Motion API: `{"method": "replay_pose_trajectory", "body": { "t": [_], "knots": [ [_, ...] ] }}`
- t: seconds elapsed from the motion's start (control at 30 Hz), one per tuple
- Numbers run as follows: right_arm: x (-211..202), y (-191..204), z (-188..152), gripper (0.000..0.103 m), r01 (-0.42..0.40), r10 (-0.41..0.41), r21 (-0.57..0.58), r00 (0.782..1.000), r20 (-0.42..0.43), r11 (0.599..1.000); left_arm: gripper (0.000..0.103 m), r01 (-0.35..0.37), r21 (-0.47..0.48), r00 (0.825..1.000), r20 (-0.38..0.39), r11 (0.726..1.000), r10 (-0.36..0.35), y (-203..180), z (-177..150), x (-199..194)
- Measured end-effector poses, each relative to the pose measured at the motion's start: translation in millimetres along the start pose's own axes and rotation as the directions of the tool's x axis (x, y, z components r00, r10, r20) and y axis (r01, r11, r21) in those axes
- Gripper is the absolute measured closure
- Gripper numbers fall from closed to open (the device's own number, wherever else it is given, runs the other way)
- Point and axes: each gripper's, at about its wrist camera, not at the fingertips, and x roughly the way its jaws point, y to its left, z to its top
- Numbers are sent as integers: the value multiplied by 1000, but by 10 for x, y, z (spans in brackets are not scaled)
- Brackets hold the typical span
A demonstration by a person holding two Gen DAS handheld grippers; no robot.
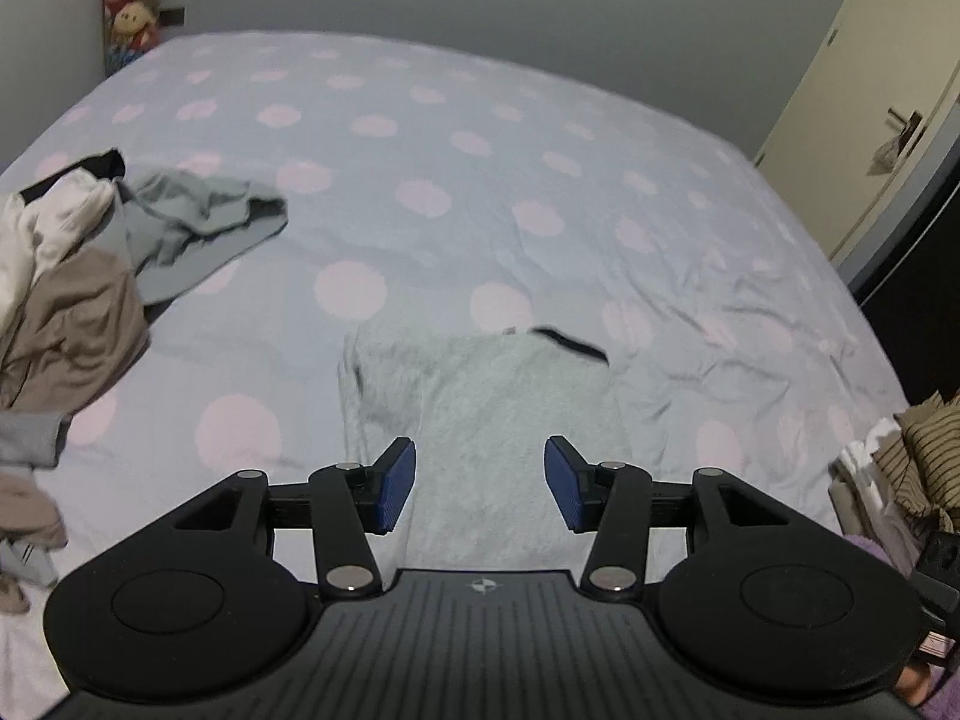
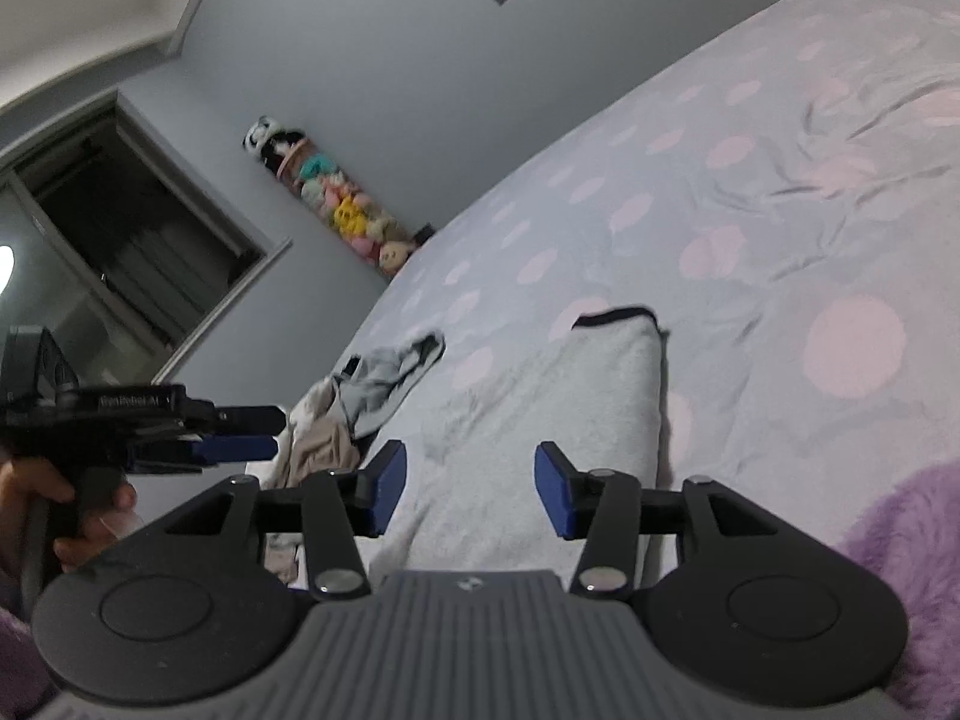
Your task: Fold clothes
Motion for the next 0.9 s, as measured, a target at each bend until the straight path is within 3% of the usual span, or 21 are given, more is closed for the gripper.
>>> {"method": "replay_pose_trajectory", "body": {
  "t": [0.13,0.33,0.47,0.7,0.9],
  "knots": [
    [84,7,88,45,51,-51,-7,999,-7,999,54,-14,-59,1000,9,998,15,38,84,187],
    [324,-148,321,43,106,-104,28,993,-46,994,51,-13,-141,999,40,990,19,178,207,509],
    [536,-280,494,33,145,-141,37,986,-85,989,51,-17,-133,999,34,991,22,339,187,797],
    [1067,-575,663,32,195,-183,58,969,-168,979,50,-60,-117,998,13,991,62,676,2,1270],
    [1309,-779,675,32,185,-163,106,968,-192,977,50,-20,-152,1000,-19,988,17,829,-75,1543]
  ]
}}
